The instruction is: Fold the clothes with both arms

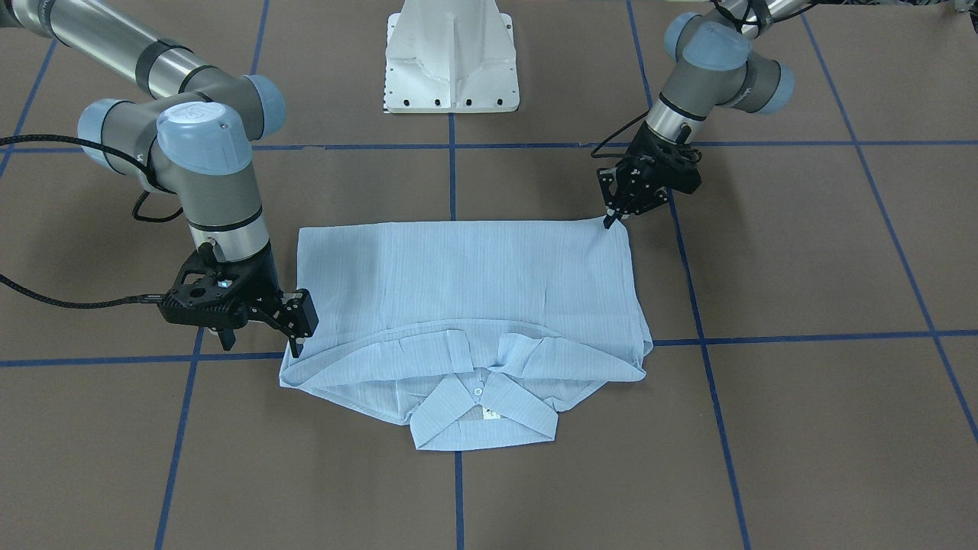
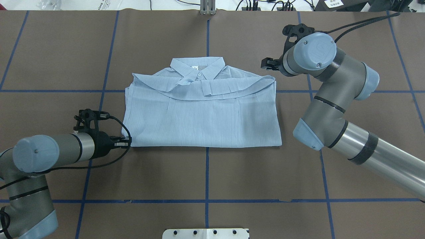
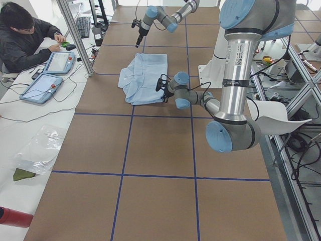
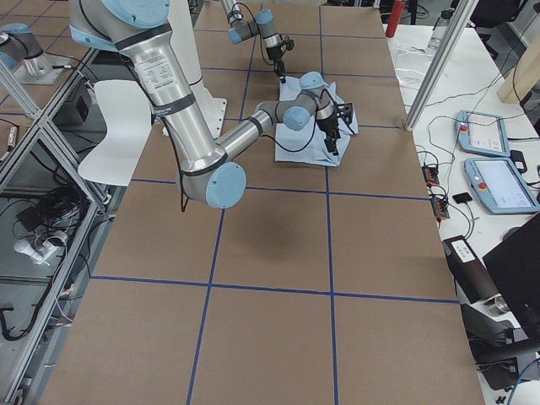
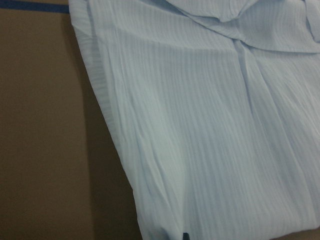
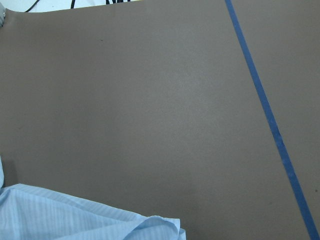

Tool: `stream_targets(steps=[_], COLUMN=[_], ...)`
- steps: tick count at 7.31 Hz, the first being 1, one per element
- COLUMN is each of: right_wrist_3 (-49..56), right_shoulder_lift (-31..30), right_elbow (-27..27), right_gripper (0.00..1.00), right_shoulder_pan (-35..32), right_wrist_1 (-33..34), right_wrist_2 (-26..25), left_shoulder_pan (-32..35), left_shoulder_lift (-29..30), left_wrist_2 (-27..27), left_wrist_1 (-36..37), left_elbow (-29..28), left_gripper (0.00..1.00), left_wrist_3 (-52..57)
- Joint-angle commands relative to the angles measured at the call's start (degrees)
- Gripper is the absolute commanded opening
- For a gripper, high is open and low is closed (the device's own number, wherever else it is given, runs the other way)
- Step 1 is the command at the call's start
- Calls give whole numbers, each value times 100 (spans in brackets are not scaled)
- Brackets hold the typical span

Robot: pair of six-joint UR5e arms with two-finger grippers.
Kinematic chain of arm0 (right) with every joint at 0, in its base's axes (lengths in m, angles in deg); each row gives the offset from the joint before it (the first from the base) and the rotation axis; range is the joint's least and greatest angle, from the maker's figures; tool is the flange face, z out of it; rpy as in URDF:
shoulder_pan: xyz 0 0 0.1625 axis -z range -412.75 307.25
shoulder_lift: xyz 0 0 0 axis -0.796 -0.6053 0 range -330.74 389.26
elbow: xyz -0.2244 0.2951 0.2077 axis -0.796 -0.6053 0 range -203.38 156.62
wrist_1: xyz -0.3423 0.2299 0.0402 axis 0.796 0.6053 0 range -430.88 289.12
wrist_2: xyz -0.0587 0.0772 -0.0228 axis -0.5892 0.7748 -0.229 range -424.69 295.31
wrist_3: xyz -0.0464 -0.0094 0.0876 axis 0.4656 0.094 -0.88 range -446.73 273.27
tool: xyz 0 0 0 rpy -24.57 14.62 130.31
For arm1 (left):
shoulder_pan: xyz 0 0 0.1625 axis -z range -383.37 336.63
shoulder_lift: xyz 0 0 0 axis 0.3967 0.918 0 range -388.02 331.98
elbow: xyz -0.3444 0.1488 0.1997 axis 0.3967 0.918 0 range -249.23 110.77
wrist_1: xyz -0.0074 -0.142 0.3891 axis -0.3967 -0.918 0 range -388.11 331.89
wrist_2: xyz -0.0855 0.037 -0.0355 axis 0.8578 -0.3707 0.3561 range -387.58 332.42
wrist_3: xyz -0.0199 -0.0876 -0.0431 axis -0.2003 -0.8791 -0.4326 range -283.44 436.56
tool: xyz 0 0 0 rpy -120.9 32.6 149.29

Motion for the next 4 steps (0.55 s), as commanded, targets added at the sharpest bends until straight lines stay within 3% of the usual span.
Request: stream_targets(steps=[1, 2, 4], right_wrist_3=[-27, -28, -141], right_shoulder_lift=[16, 42, 95], right_elbow=[14, 23, 136], right_gripper=[100, 100, 100], right_shoulder_pan=[18, 27, 123], right_wrist_1=[0, 0, 0], right_wrist_2=[-7, -7, -16], left_shoulder_pan=[801, 1222, 2005], left_shoulder_lift=[210, 760, 2470], left_wrist_2=[-4, -4, -13], left_wrist_1=[141, 158, 150], left_elbow=[-465, -1121, -3366], left_gripper=[0, 0, 0], left_wrist_3=[861, 1195, 1680])
